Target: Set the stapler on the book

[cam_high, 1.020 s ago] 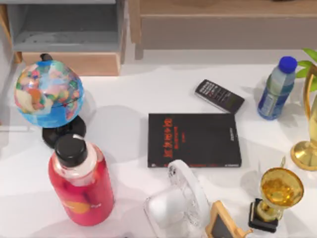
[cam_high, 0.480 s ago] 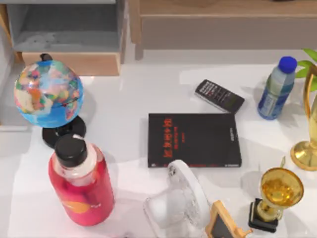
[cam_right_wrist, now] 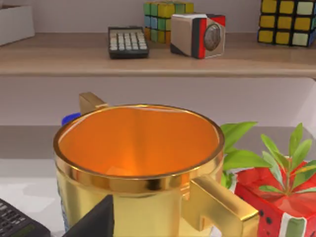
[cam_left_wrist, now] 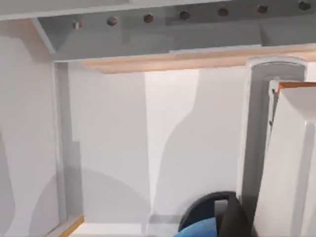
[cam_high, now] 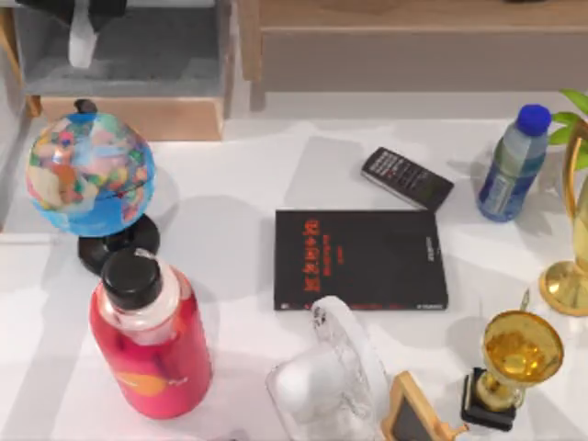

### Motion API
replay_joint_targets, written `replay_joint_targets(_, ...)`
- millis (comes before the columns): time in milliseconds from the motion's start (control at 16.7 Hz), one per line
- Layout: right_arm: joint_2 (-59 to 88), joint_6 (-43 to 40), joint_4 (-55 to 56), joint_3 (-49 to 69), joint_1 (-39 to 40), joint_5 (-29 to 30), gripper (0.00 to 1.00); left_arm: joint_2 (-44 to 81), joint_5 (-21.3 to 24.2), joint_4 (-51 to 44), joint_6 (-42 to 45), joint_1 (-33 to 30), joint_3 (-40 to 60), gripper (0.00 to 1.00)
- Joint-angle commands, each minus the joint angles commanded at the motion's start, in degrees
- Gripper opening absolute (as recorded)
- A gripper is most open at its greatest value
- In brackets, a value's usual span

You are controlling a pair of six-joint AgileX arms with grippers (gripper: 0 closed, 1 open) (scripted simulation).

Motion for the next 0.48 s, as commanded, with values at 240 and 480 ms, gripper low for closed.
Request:
replay_joint_targets(240, 0.0, 0.0, 0.0, 0.0, 0.0, 0.0, 1.0, 6.7, 2.4, 1.5, -18.0, -14.8, -1.9, 0.0)
replay_joint_targets(480, 0.0, 0.0, 0.0, 0.0, 0.0, 0.0, 1.0, 12.9, 5.4, 3.3, -32.7, -26.6, -3.3, 0.0)
